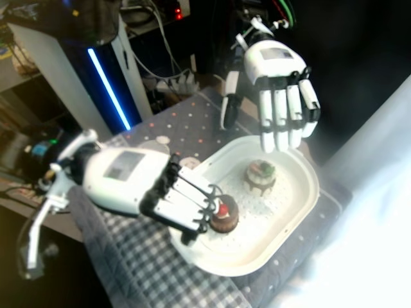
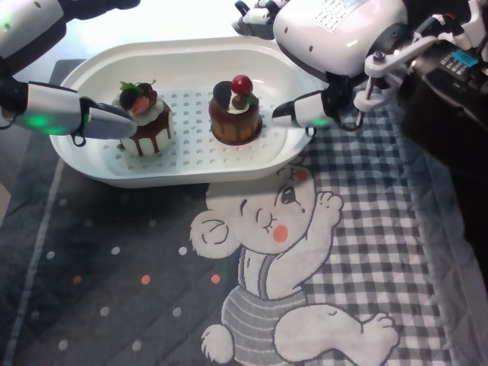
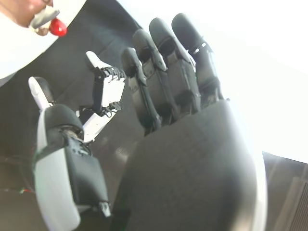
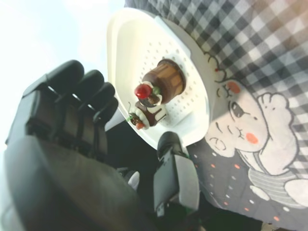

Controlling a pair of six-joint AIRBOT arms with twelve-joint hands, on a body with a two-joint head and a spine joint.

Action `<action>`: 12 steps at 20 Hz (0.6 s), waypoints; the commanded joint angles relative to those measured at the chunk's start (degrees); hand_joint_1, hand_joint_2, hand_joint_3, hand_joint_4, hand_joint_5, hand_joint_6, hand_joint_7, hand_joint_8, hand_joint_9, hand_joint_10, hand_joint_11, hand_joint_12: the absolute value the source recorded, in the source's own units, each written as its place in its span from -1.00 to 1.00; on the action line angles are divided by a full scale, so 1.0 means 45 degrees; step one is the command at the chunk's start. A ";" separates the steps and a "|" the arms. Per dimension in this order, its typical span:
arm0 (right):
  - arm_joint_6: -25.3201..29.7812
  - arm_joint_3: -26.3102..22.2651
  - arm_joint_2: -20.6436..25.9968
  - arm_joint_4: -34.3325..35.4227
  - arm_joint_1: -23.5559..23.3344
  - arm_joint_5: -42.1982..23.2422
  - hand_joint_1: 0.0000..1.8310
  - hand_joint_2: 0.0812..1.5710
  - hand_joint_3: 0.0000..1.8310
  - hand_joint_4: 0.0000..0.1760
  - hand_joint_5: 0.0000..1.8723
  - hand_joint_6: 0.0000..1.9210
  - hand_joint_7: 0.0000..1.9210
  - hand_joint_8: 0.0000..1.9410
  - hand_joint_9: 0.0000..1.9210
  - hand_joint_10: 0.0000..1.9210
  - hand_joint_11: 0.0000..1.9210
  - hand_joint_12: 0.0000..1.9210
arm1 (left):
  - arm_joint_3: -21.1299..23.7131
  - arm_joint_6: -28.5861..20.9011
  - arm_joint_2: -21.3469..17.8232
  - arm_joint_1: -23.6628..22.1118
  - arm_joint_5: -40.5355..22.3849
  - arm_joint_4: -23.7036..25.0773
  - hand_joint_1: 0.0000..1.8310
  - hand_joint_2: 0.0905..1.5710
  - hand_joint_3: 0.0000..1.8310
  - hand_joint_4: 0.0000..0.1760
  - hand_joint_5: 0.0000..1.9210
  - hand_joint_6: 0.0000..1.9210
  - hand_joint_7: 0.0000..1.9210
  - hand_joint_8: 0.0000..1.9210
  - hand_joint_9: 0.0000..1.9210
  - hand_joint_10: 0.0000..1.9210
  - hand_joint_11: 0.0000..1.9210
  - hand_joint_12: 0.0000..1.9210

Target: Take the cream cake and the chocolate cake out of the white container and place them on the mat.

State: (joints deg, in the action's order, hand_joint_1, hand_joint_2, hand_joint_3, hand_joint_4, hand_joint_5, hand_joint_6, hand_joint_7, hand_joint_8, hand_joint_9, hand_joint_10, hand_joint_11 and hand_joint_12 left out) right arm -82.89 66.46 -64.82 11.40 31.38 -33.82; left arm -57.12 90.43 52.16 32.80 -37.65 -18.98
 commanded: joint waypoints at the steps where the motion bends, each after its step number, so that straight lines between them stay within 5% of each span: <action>1: -0.0059 0.0050 -0.0084 -0.0124 -0.0327 -0.1415 0.04 0.01 -1.00 -1.00 -0.39 -0.98 -0.43 -0.99 -0.48 -0.85 -0.93 0.36 | -0.0050 -0.0010 0.0037 -0.0101 -0.1520 0.0176 -0.21 0.05 -0.99 -1.00 -0.71 -0.99 -0.74 -1.00 -0.71 -0.89 -1.00 0.26; 12: -0.0061 0.1242 -0.1332 0.0570 -0.0490 -0.0267 0.02 -0.05 -1.00 -1.00 -0.54 -1.00 -0.54 -1.00 -0.56 -0.99 -1.00 0.29 | -0.1913 -0.0015 0.1519 -0.0349 0.0919 -0.0861 -0.25 -0.01 -1.00 -1.00 -0.73 -1.00 -0.71 -1.00 -0.63 -0.97 -1.00 0.26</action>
State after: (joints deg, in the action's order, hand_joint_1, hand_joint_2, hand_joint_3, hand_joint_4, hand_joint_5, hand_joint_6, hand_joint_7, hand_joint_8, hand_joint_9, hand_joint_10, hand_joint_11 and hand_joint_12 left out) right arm -82.83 72.14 -70.89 14.81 30.20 -28.86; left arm -65.93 90.41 59.20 32.14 -27.75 -23.68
